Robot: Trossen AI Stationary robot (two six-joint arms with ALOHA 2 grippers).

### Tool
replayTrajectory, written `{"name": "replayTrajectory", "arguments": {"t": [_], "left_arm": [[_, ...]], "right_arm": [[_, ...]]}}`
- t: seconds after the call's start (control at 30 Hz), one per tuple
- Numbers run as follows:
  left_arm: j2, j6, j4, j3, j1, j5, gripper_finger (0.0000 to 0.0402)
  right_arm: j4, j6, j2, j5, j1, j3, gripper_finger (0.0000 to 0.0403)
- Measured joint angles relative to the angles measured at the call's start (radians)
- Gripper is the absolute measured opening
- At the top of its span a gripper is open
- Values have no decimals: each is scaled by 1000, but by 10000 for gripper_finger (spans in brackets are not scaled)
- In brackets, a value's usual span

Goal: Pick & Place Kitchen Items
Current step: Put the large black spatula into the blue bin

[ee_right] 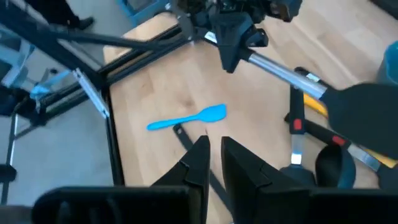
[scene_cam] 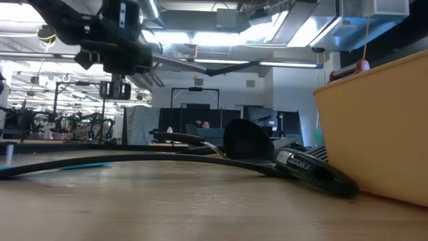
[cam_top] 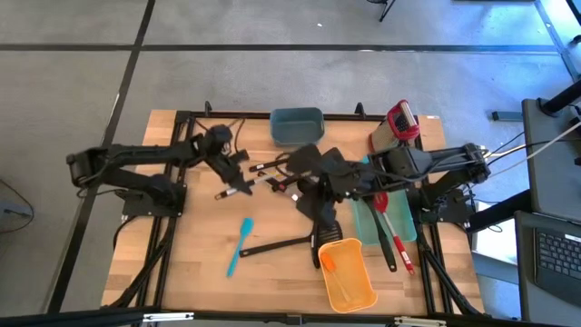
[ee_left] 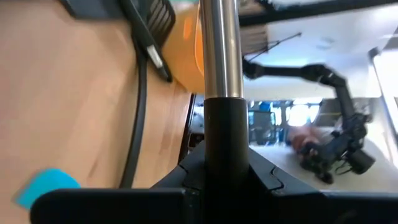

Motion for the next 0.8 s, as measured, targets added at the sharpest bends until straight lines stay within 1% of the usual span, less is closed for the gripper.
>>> {"name": "replayTrajectory", "arguments": {"t": [0.1, 0.2, 0.37, 0.47, 0.57, 0.67, 0.73, 0.8], "left_arm": [[22, 36, 0, 1, 90, 54, 46], [54, 95, -11, 12, 156, 70, 46], [134, 231, -14, 66, 218, 84, 46], [186, 318, -52, 117, 237, 83, 46], [228, 433, -169, 189, 252, 60, 46], [263, 605, -366, 280, 264, 9, 46], [288, 741, -519, 358, 272, -73, 46], [313, 873, -684, 445, 278, -204, 46]], "right_arm": [[45, 0, 5, 1, -45, 0, 43], [76, -4, 23, 3, -88, 0, 43], [95, -2, 68, -28, -143, 0, 43], [93, 19, 93, -36, -166, 0, 43], [100, 33, 99, -57, -186, 0, 43], [100, 42, 100, -60, -201, 0, 43], [99, 42, 100, -61, -213, 0, 43], [100, 42, 100, -61, -225, 0, 43]]}}
